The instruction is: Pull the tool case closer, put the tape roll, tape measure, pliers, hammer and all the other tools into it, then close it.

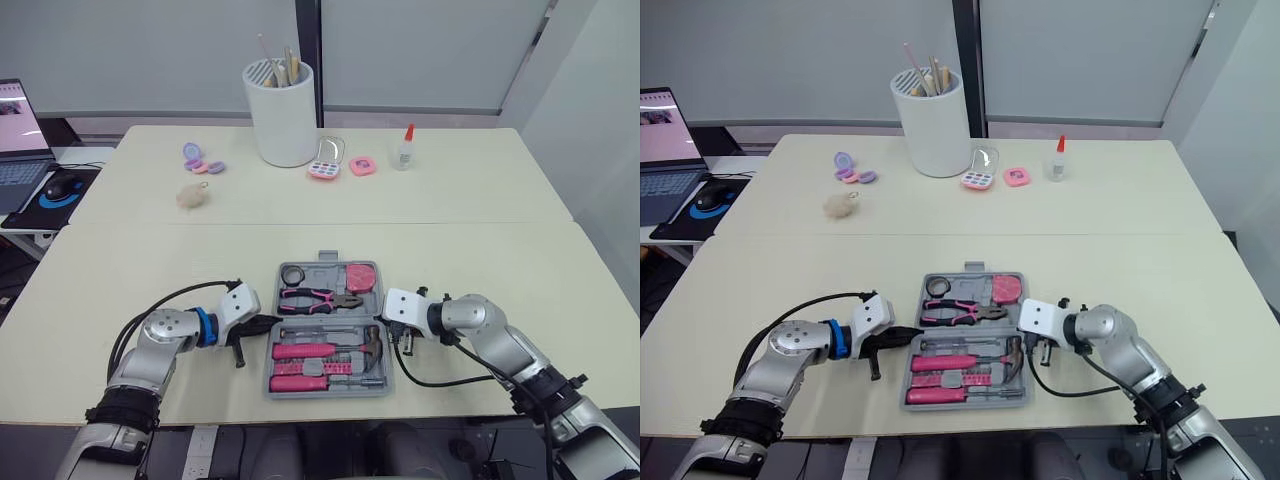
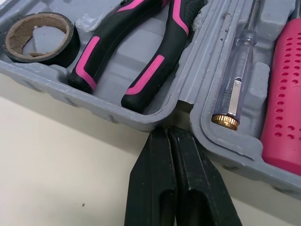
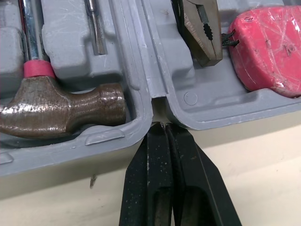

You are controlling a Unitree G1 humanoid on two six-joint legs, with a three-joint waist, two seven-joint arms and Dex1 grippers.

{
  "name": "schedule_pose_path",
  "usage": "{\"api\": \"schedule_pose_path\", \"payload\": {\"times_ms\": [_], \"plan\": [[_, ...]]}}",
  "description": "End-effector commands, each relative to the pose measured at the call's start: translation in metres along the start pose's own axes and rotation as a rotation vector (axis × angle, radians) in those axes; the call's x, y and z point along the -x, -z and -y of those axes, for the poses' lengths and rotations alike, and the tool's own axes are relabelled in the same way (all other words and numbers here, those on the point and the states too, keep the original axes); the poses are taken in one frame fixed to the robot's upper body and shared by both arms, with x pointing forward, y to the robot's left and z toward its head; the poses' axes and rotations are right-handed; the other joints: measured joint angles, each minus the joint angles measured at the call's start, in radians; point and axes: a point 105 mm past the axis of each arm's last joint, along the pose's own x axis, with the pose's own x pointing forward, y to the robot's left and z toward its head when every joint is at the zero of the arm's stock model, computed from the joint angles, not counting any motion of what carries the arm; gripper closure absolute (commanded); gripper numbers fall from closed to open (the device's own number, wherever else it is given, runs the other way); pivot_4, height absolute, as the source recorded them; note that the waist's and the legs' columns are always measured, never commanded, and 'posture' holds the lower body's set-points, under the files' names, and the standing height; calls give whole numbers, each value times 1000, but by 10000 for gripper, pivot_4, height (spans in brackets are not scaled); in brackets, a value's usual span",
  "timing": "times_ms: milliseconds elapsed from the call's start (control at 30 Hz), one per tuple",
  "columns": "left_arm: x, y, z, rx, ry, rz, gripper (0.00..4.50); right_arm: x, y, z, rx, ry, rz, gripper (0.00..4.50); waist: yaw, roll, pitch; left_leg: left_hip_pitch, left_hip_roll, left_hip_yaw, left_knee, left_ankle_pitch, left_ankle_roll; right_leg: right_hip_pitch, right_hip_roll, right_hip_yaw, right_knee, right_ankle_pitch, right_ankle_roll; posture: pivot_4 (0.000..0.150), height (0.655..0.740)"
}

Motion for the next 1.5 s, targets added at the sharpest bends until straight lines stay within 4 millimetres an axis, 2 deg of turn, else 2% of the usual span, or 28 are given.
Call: {"api": "schedule_pose_path", "payload": {"times_ms": [33,333,1033,1267,1500], "plan": [[-5,-11,14,-36,69,37,44553,-2,-18,-15,24,-56,62,45000,0,0,0,0,0,0,0,0,0,0,0,0,0,0,0,1500,7376],[2,-7,18,-28,76,14,44553,-2,-18,-28,14,-96,53,45000,-2,0,0,0,0,0,0,0,0,0,0,0,0,0,0,1500,7376],[9,2,23,-20,74,-11,44553,-3,-18,-39,5,-135,43,45000,-3,0,0,1,1,0,0,0,0,0,1,0,0,0,0,1500,7376],[9,4,19,-22,51,-14,44553,-3,-17,-33,0,-99,35,45000,-3,0,0,1,1,0,0,0,0,0,1,0,0,0,0,1500,7376],[12,3,9,-33,-1,2,44553,14,-1,-20,-38,-35,-12,45000,-1,0,0,0,1,-1,0,0,0,0,0,0,0,0,0,1500,7376]]}}
